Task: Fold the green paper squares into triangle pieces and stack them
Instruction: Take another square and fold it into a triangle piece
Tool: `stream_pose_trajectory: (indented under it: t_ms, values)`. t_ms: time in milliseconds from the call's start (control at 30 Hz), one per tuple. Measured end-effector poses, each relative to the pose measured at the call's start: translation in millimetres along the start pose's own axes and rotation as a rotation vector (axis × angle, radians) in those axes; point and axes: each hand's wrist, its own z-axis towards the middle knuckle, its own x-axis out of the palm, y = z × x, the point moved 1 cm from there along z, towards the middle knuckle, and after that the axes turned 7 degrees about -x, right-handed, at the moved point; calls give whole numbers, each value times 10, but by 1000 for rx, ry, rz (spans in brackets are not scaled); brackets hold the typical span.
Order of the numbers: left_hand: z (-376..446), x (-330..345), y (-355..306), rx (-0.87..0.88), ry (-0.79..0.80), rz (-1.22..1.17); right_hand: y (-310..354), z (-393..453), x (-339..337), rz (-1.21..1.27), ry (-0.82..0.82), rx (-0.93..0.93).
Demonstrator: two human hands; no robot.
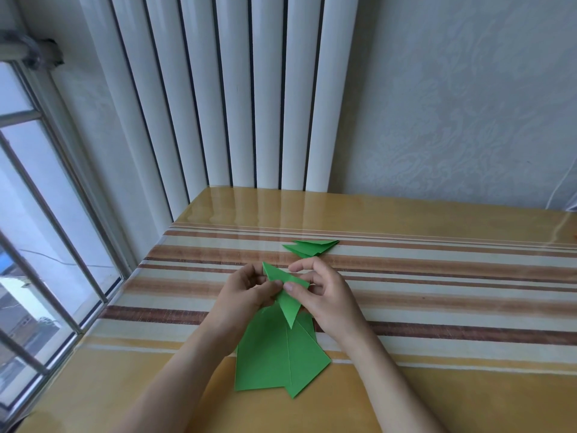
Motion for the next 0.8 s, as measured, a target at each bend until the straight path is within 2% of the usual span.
stream_pose_trajectory:
  t_ms: [200,533,700,800]
  values:
    - [5,3,5,6,-94,11,19,-10,-12,-35,-100,37]
    - [-56,89,-49,144,-44,276,60,-20,6,-12,-74,12]
    - [-79,96,-48,110,-45,239,67,-26,-2,-37,-24,-31]
    - [-83,71,-63,99,-96,222,78,-31,-9,-45,5,-9]
